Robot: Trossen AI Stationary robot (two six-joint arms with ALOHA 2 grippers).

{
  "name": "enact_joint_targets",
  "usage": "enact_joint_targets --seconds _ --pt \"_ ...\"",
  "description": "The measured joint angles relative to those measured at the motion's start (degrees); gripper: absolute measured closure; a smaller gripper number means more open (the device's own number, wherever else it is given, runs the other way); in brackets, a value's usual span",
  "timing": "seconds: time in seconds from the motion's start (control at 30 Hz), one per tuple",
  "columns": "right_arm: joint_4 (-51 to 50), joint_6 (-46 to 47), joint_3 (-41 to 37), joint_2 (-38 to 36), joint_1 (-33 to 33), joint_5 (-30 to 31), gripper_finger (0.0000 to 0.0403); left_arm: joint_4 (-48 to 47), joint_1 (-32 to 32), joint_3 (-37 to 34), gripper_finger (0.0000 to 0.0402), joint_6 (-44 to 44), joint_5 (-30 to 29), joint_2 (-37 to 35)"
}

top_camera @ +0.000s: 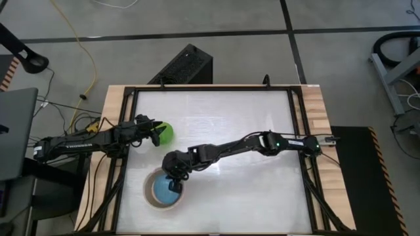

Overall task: Nest bowls inside each other by size order
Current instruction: Stack the orange and blue patterned bowl on top of the gray bowl

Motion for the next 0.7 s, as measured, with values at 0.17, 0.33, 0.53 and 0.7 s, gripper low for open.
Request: enact_joint_targets --seconds 0.17,0.33,0.53,0.7 --pt "0.1 0.0 0.0 0.0 -0.1 0.2 0.0379 0.0 0.0 0.0 0.0244 0.0 0.0 0.0" --pt "0.4 -0.6 0.0 0.0 0.0 0.2 0.0308 0.0 0.0 0.0 0.0244 0.0 0.0 0.0" --pt "0.6 -2.1 0.1 0.0 0.0 0.2 0.0246 0.0 0.0 0.0 0.0244 0.0 0.0 0.0" --pt "1.1 -3.5 0.1 0.0 0.0 0.2 0.0216 0.0 0.0 0.0 0.0244 0.0 0.0 0.0"
